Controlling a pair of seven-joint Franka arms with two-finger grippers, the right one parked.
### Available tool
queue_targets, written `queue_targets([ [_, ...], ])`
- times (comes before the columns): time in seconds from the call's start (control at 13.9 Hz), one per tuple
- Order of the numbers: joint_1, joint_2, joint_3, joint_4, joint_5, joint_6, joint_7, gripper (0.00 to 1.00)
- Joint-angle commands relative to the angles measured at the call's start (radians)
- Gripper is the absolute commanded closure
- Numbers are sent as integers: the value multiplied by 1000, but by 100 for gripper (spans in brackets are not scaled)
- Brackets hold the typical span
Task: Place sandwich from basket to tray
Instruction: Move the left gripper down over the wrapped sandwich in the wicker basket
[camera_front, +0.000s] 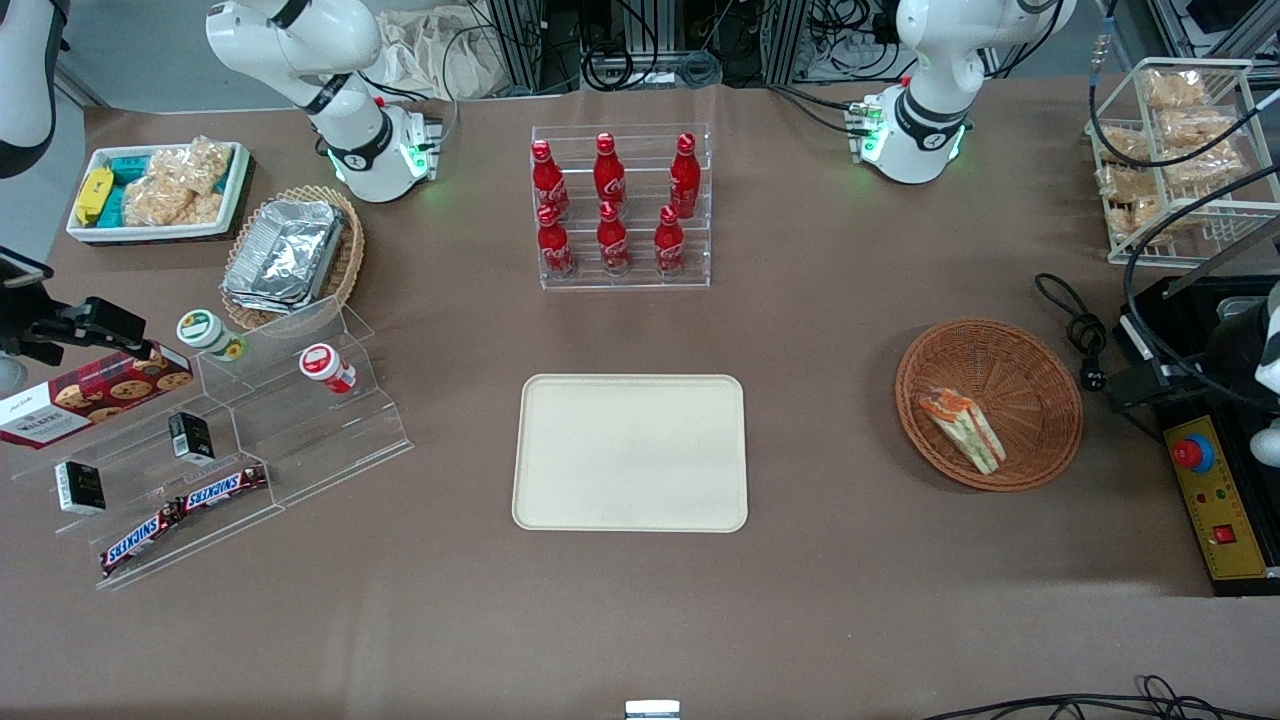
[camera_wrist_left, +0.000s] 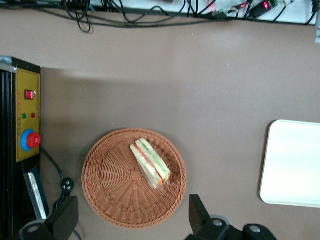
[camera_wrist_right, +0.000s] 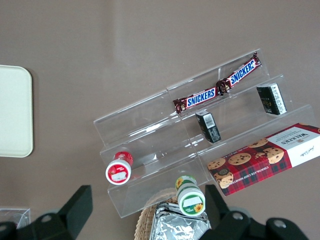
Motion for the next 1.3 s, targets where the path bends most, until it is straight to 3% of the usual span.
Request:
queue_targets([
  [0.0, 2, 12, -4, 16, 14, 12, 16, 1],
  [0.29, -13, 14, -4, 8, 9, 1, 5, 1],
  [0.51, -14, -9, -4, -99, 8, -3, 4, 1],
  [0.65, -13, -35, -3, -244, 9, 16, 5, 1],
  [1.23, -5, -37, -3, -628, -2, 390, -109, 1],
])
